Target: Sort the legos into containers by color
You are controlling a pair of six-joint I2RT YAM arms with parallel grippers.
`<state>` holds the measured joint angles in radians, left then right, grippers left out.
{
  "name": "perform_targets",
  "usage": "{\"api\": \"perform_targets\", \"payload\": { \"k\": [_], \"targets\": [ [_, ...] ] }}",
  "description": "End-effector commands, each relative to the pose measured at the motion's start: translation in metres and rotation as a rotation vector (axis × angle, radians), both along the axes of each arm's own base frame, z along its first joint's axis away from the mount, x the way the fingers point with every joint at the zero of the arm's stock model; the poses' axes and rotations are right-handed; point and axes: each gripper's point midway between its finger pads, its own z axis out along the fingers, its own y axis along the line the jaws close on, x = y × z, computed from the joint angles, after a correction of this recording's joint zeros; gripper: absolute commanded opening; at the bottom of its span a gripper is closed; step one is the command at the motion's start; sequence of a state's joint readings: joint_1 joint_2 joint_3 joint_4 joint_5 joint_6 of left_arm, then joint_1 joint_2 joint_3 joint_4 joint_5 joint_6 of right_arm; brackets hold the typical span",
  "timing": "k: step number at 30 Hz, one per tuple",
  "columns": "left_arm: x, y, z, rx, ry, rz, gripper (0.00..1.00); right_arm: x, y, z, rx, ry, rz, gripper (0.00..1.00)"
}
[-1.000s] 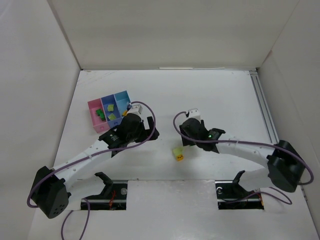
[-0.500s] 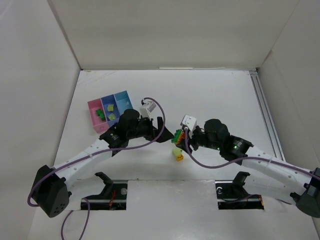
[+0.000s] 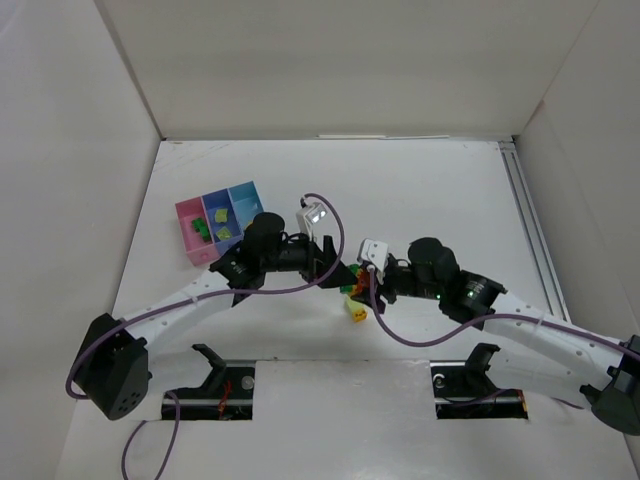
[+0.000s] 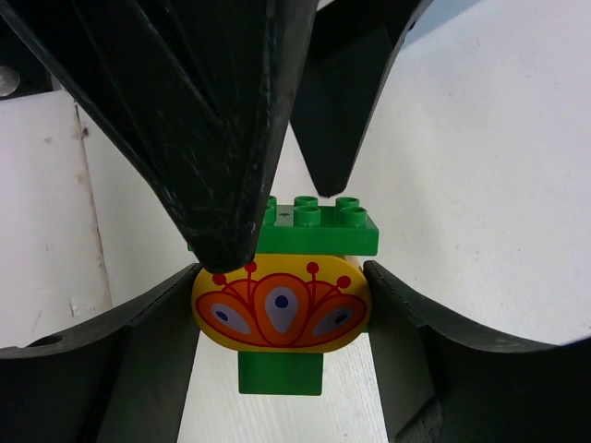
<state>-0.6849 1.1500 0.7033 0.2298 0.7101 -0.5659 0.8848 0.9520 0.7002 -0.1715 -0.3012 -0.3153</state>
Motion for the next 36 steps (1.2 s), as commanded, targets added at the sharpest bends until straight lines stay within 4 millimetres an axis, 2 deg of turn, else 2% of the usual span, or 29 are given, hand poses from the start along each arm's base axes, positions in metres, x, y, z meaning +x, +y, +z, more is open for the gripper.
{"api": "perform_targets", "payload": {
  "k": [1, 3, 4, 5, 7, 8, 14, 17, 18, 22, 24, 29, 30, 32, 36],
  "targets": [
    [-0.003, -0.009, 0.029, -0.093, -0.056, -0.078, 0.94, 0.005, 0.011, 0.036, 0.07, -0.085, 0.023, 0.37],
    [-0.005, -0.009, 0.029, -0.095, -0.054, -0.087, 0.87, 0.006, 0.011, 0.041, 0.075, -0.1, 0.026, 0.37],
    [-0.005, -0.009, 0.027, -0.096, -0.055, -0.087, 0.8, 0.007, 0.012, 0.043, 0.082, -0.106, 0.026, 0.37],
    [-0.005, -0.009, 0.027, -0.096, -0.055, -0.087, 0.76, 0.008, 0.013, 0.039, 0.072, -0.098, 0.026, 0.37],
    [-0.006, -0.009, 0.027, -0.098, -0.047, -0.085, 0.63, 0.008, 0.014, 0.036, 0.064, -0.091, 0.026, 0.37],
    [-0.006, -0.009, 0.027, -0.098, -0.047, -0.085, 0.53, 0.008, 0.014, 0.035, 0.064, -0.091, 0.026, 0.37],
    [-0.002, -0.006, 0.032, -0.094, -0.062, -0.042, 0.42, 0.009, 0.013, 0.031, 0.058, -0.08, 0.014, 0.37],
    [-0.002, -0.005, 0.03, -0.088, -0.055, -0.042, 0.26, 0.01, 0.012, 0.031, 0.055, -0.082, 0.006, 0.37],
    [-0.002, -0.005, 0.03, -0.088, -0.055, -0.042, 0.24, 0.01, 0.012, 0.031, 0.055, -0.082, 0.006, 0.37],
    [0.006, -0.002, 0.028, -0.057, -0.047, 0.0, 0.18, 0.012, 0.009, 0.032, 0.051, -0.088, -0.013, 0.36],
    [0.012, 0.008, 0.031, -0.043, -0.041, 0.046, 0.16, 0.014, 0.005, 0.03, 0.049, -0.087, -0.044, 0.33],
    [0.027, 0.037, 0.041, -0.007, -0.11, 0.184, 0.16, 0.017, -0.011, 0.021, 0.022, -0.061, -0.128, 0.33],
    [0.038, 0.045, 0.044, 0.009, -0.13, 0.247, 0.16, 0.018, -0.012, 0.025, 0.033, -0.062, -0.14, 0.33],
    [0.039, 0.049, 0.047, 0.012, -0.141, 0.273, 0.16, 0.018, -0.014, 0.019, 0.025, -0.052, -0.154, 0.33],
    [0.057, 0.066, 0.04, 0.094, -0.098, 0.431, 0.18, 0.022, -0.017, 0.019, 0.027, -0.041, -0.189, 0.33]
  ]
}}
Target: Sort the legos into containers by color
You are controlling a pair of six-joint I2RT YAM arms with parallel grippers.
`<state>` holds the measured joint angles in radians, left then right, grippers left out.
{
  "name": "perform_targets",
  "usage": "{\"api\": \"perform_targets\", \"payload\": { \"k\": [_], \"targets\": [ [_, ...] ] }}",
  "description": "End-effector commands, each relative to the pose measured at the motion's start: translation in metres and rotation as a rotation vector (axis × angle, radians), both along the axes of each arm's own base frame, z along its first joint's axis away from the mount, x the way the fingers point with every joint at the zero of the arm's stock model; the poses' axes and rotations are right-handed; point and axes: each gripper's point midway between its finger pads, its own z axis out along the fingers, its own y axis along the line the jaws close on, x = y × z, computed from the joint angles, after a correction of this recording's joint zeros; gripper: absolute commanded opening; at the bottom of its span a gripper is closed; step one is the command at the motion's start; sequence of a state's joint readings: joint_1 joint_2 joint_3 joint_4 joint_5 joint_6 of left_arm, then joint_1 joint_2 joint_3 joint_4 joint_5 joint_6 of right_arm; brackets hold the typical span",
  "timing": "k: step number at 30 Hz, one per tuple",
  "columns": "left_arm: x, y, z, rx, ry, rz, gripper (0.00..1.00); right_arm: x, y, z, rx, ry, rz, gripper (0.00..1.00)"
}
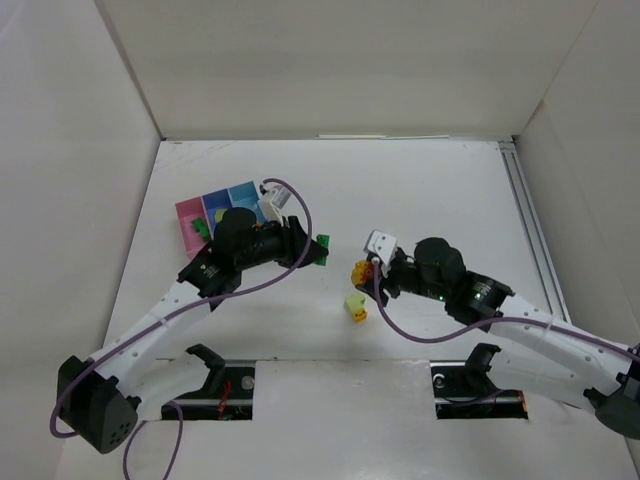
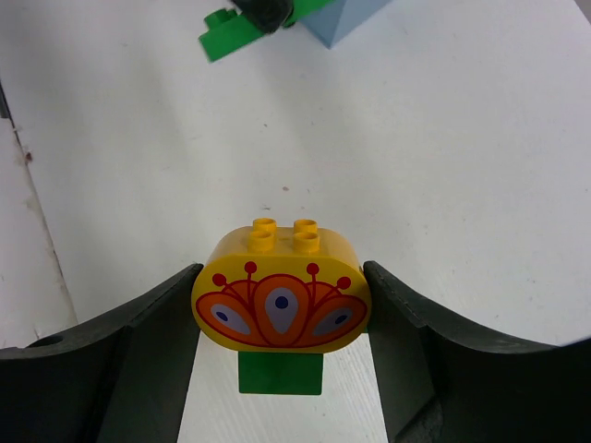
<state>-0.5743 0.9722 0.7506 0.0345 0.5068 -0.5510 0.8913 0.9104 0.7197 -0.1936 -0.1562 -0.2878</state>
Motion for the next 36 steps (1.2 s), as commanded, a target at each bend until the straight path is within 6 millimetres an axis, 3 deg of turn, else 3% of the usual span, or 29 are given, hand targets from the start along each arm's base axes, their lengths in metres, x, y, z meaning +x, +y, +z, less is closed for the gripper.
{"api": "perform_targets", "payload": {
  "k": [1, 3, 4, 10, 15, 23, 36],
  "targets": [
    [0.039, 0.032, -0.001, 0.102, 0.016, 0.298, 0.2, 0.01, -0.006, 0.003, 0.015, -0.007, -0.085, 0.33],
    [0.056, 0.06, -0.011, 0.187, 0.08, 0.492, 0.2, 0.017, -0.009, 0.005, 0.019, 0.0, -0.136, 0.33],
    [0.071, 0.084, -0.015, 0.239, 0.111, 0.666, 0.2, 0.02, -0.012, 0.005, 0.02, 0.002, -0.168, 0.33],
    [0.103, 0.125, -0.017, 0.31, 0.129, 0.948, 0.2, 0.036, -0.016, 0.002, 0.01, 0.012, -0.27, 0.33],
    [0.133, 0.166, -0.036, 0.365, 0.176, 1.135, 0.2, 0.043, -0.015, -0.004, -0.004, 0.026, -0.311, 0.33],
    [0.171, 0.179, -0.041, 0.413, 0.151, 1.159, 0.2, 0.048, -0.018, 0.001, -0.002, 0.009, -0.343, 0.33],
    [0.181, 0.182, -0.048, 0.454, 0.146, 1.135, 0.19, 0.06, -0.027, -0.006, -0.008, 0.033, -0.383, 0.33]
  ]
}}
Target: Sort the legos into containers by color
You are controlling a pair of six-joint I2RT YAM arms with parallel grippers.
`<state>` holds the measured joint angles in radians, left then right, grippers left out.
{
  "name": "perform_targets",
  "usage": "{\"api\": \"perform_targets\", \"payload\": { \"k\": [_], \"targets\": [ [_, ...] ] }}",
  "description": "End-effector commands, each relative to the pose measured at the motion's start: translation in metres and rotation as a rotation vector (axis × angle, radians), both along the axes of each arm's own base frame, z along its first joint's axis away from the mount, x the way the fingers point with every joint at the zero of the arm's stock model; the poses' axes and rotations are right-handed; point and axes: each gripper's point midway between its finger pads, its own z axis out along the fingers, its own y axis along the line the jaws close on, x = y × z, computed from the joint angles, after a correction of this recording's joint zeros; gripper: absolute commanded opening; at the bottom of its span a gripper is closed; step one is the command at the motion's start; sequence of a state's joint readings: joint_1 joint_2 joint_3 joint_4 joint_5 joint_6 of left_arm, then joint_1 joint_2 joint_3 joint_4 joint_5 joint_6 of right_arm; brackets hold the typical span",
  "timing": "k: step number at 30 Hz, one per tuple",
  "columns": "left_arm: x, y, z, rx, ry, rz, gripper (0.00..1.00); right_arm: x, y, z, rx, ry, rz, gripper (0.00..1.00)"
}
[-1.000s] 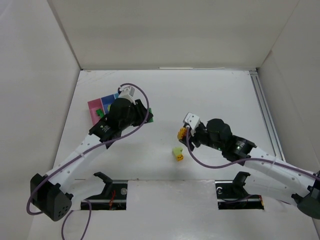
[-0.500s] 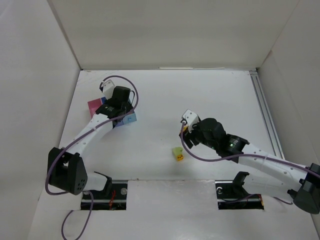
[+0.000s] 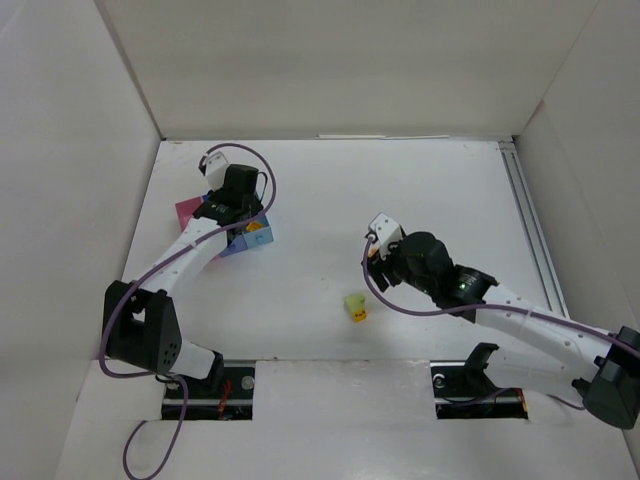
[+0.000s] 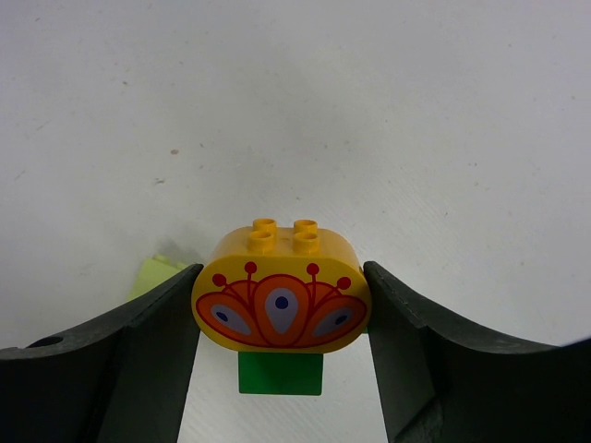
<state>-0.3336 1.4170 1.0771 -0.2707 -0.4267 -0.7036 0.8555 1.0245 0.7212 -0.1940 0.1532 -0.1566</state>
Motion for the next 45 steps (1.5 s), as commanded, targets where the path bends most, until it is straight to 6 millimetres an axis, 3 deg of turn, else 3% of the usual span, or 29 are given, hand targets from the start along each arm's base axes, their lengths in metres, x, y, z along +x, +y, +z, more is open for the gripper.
{"api": "perform_targets", "payload": {
  "k": [1, 12, 17, 24, 26, 28, 30, 33, 45],
  "targets": [
    [0.012, 0.0, 0.024, 0.004, -0.065, -0.004, 0.19, 0.012, 0.005, 0.029, 0.078, -0.045, -0.023, 0.33],
    [0.016, 0.003, 0.03, 0.006, -0.082, 0.0, 0.19, 0.017, 0.001, 0.026, 0.079, -0.031, -0.027, 0.33],
    [0.012, 0.004, 0.022, 0.017, -0.05, 0.001, 0.19, 0.019, -0.001, 0.026, 0.079, -0.031, -0.036, 0.33],
    [0.003, 0.043, 0.021, -0.003, -0.038, 0.112, 0.19, 0.02, -0.002, 0.023, 0.075, -0.022, -0.038, 0.33],
    [-0.005, 0.054, 0.009, -0.001, -0.005, 0.144, 0.19, 0.02, -0.002, 0.023, 0.075, -0.022, -0.038, 0.33],
    [-0.008, 0.068, 0.014, -0.013, -0.018, 0.175, 0.19, 0.02, 0.0, 0.019, 0.07, -0.011, -0.028, 0.33],
    [-0.015, 0.078, 0.001, -0.012, 0.02, 0.196, 0.19, 0.022, -0.001, 0.016, 0.064, -0.005, -0.038, 0.33],
    [-0.024, 0.092, -0.002, -0.012, 0.031, 0.247, 0.19, 0.022, 0.001, 0.018, 0.067, -0.013, -0.024, 0.33],
    [-0.043, 0.123, 0.0, 0.03, 0.058, 0.391, 0.19, 0.026, 0.001, 0.013, 0.066, 0.002, -0.011, 0.33]
  ]
}}
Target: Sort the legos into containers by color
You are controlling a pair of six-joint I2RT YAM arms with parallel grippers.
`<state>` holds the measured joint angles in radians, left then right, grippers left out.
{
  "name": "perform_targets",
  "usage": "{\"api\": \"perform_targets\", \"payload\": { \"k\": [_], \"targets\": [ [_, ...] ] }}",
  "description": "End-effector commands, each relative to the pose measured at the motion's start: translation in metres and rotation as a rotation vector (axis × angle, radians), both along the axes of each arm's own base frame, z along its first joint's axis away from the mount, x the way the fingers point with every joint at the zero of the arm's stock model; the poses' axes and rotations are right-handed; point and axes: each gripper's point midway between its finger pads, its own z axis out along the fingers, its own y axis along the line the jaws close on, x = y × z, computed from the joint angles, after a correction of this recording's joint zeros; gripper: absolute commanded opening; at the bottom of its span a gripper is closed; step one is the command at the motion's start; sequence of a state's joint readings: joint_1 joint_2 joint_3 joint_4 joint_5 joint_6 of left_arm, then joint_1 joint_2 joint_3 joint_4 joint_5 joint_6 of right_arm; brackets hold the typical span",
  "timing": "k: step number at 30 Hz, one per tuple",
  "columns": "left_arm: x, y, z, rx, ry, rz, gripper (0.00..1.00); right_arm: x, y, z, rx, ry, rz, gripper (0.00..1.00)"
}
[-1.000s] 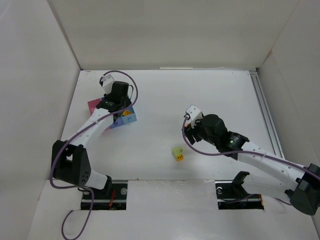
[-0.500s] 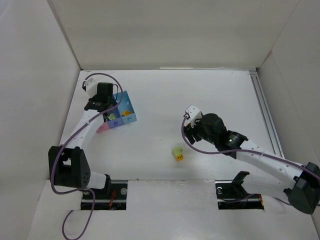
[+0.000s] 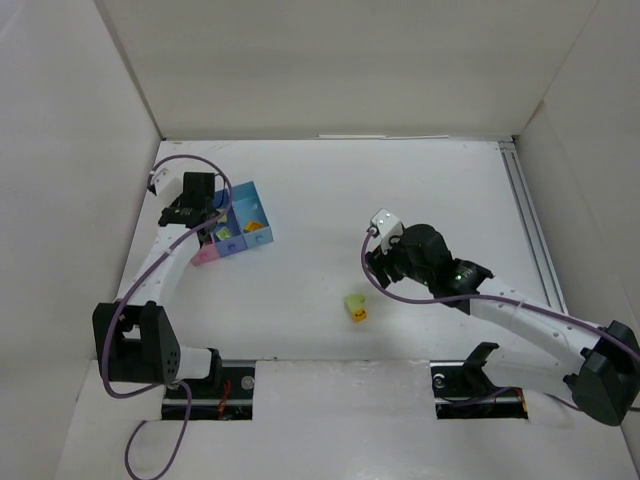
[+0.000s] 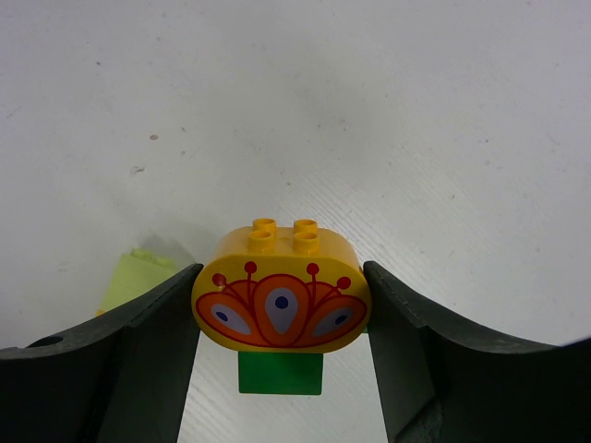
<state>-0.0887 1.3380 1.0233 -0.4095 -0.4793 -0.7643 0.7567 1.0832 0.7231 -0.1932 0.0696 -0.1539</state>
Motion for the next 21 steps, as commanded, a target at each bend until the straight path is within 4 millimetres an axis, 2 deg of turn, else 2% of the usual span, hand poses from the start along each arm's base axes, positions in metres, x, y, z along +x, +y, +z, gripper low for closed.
{"api": "perform_targets", "payload": {
  "k": [1, 10, 16, 18, 20, 21],
  "targets": [
    [-0.009, 0.016, 0.011, 0.018, -0.023, 0.071, 0.19, 0.011, 0.011, 0.031, 0.075, -0.069, 0.015, 0.33],
    [-0.008, 0.027, -0.002, 0.023, 0.034, 0.104, 0.19, 0.014, 0.009, 0.031, 0.082, -0.063, 0.012, 0.33],
    [-0.01, 0.042, -0.011, 0.017, 0.069, 0.144, 0.24, 0.016, 0.007, 0.028, 0.076, -0.057, 0.003, 0.33],
    [-0.008, 0.042, -0.01, 0.022, 0.064, 0.138, 0.32, 0.016, 0.006, 0.032, 0.083, -0.065, 0.003, 0.33],
    [-0.004, 0.04, -0.008, 0.018, 0.051, 0.125, 0.34, 0.014, 0.005, 0.031, 0.082, -0.065, 0.003, 0.33],
    [-0.002, 0.041, -0.006, 0.024, 0.043, 0.117, 0.39, 0.014, 0.005, 0.031, 0.083, -0.065, 0.003, 0.33]
  ]
}}
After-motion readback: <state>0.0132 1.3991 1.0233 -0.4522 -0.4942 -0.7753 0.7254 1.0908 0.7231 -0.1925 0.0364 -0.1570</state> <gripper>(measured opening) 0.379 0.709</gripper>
